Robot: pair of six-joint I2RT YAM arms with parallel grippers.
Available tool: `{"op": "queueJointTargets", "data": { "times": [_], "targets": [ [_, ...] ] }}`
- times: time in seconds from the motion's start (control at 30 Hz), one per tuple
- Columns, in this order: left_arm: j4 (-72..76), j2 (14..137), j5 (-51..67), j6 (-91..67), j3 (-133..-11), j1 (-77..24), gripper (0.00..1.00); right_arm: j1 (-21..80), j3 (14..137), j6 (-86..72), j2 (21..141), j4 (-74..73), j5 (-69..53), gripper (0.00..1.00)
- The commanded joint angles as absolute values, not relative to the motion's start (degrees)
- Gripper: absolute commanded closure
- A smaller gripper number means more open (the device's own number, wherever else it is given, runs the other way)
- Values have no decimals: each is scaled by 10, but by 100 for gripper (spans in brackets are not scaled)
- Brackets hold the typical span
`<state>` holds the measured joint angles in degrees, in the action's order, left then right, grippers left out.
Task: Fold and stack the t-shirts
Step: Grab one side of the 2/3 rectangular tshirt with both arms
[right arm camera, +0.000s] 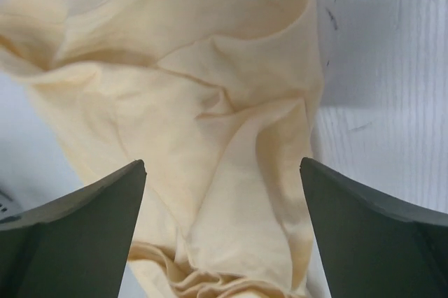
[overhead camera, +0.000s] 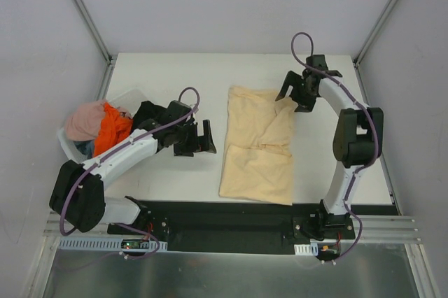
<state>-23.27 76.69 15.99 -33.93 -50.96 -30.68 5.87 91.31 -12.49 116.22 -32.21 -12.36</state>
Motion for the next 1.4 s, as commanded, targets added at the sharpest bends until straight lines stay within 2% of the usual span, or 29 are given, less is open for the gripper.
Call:
{"op": "queueJointTargets", "data": {
  "times": [0.0,0.2,0.33,0.6,0.87,1.07,1.17,1.37],
  "targets": [
    [-238,720,164,-367,-482,-315,1,58,857,-105,1013,-346,-134,4],
    [-230,684,139,-395,-468,-378,1,58,722,-95,832,-316,-126,4],
    [-215,667,123,-422,-449,-417,1,58,581,-104,698,-282,-136,4],
    [-149,619,122,-472,-359,-458,1,62,434,-114,486,-329,-185,4],
    [-87,608,148,-498,-293,-475,1,119,356,-113,396,-460,-196,4],
    [-59,611,168,-512,-258,-481,7,184,319,-131,361,-537,-177,3],
    [-41,622,166,-514,-260,-480,12,206,302,-144,371,-544,-164,1],
    [-2,706,186,-512,-297,-489,25,249,273,-190,406,-509,-142,8]
  ]
}}
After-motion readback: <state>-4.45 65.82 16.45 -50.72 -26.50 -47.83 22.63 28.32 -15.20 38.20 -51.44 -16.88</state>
